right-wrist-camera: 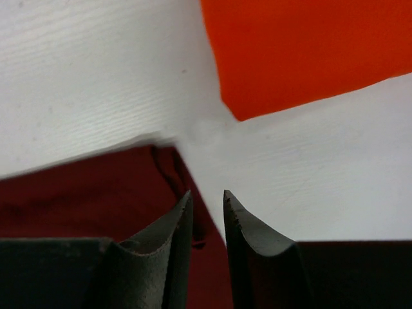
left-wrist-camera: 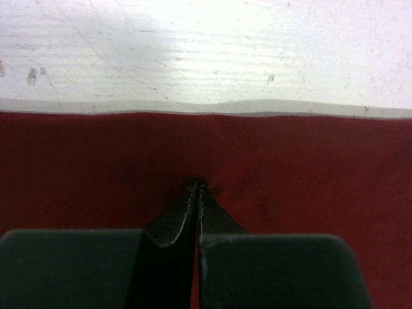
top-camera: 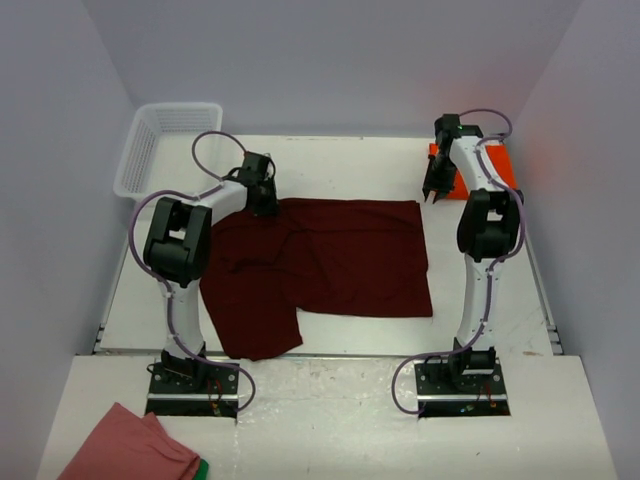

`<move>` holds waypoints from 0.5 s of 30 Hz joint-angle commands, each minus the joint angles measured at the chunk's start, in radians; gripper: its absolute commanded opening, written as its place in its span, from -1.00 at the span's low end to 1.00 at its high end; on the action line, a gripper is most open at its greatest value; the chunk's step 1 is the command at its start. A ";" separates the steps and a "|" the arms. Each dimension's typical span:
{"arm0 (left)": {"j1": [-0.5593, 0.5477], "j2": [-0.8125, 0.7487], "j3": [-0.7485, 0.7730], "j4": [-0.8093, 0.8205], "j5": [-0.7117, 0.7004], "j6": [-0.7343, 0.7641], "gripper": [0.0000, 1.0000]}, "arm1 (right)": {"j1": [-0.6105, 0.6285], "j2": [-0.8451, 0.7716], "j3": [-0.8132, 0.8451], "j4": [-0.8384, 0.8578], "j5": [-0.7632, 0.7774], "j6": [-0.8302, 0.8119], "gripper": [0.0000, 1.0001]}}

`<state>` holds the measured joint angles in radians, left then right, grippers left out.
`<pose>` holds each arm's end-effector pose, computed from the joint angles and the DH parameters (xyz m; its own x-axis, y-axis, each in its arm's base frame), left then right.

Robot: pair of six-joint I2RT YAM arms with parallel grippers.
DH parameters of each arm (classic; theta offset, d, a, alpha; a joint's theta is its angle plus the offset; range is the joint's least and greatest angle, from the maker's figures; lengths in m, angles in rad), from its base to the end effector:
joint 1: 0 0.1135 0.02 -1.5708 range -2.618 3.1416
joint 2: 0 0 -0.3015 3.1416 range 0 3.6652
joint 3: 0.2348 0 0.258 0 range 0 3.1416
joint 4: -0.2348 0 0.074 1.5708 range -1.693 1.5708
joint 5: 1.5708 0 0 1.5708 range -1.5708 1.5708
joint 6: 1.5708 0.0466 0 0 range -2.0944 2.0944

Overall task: Fold and stack the t-shirts
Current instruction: Fold the flattened tshirt in 1/3 of the way

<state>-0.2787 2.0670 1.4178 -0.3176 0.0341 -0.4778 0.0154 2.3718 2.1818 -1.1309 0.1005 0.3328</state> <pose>0.4497 -0.1303 0.1755 -0.8377 -0.2383 -0.4914 -0.1032 0.9526 -0.2861 0.5240 0.0034 0.2183 -0.9126 0.3110 -0.2655 0.3255 0.9455 -0.0111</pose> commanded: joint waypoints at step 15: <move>-0.080 -0.002 0.039 -0.078 -0.044 0.061 -0.91 | 0.063 -0.247 -0.326 0.106 -0.182 0.009 -0.29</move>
<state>-0.3260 2.0766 1.4372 -0.3332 0.0483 -0.4496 0.0433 2.1845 1.8725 -1.0485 -0.1215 0.3550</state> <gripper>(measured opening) 0.032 0.357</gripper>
